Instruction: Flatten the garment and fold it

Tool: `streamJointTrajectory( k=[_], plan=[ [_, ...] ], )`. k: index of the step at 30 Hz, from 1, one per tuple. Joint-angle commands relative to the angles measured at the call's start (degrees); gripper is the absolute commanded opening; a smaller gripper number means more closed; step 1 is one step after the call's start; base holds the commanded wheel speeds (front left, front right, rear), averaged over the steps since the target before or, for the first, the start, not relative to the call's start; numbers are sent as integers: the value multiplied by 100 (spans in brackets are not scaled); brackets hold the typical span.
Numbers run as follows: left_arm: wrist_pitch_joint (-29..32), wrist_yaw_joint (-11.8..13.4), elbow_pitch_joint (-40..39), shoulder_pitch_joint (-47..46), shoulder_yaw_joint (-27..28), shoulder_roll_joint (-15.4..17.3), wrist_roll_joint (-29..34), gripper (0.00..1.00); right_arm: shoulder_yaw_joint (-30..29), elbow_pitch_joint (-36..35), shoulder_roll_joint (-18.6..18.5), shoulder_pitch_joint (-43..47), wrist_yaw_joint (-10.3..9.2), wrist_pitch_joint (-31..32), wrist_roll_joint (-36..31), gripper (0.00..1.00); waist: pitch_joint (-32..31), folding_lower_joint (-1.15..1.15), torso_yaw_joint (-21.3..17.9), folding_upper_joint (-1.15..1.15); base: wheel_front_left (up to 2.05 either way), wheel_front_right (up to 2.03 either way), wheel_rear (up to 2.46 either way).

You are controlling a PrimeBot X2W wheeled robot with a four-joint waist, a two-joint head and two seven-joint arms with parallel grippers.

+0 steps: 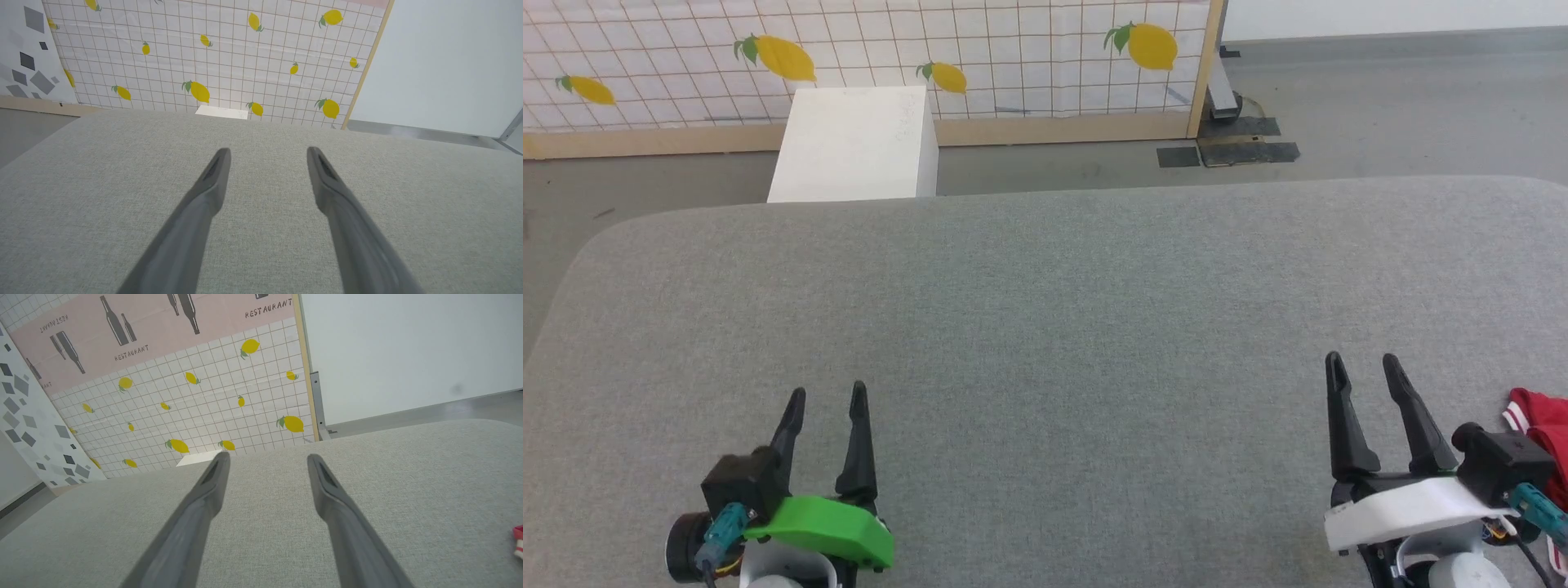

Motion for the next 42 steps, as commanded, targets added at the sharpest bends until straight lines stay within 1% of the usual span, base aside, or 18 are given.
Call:
streamJointTrajectory(
  k=[1,4,5,42],
  plan=[
    [-26,-52,31,18,5,-36,55,100,3,36,0,66,-8,-33,12,100,-3,0,-3,0,0,0,0],
    [-27,-73,45,-21,8,-46,240,100,1,127,0,69,-8,-33,14,100,-1,0,5,0,0,0,0],
    [2,-45,47,-2,1,-19,192,0,-4,123,-1,29,1,1,2,0,-2,0,3,0,0,0,0],
    [381,-32,-204,35,131,-112,563,0,23,-149,-1,59,-1,380,-422,0,-65,0,20,0,0,0,0]
  ],
)
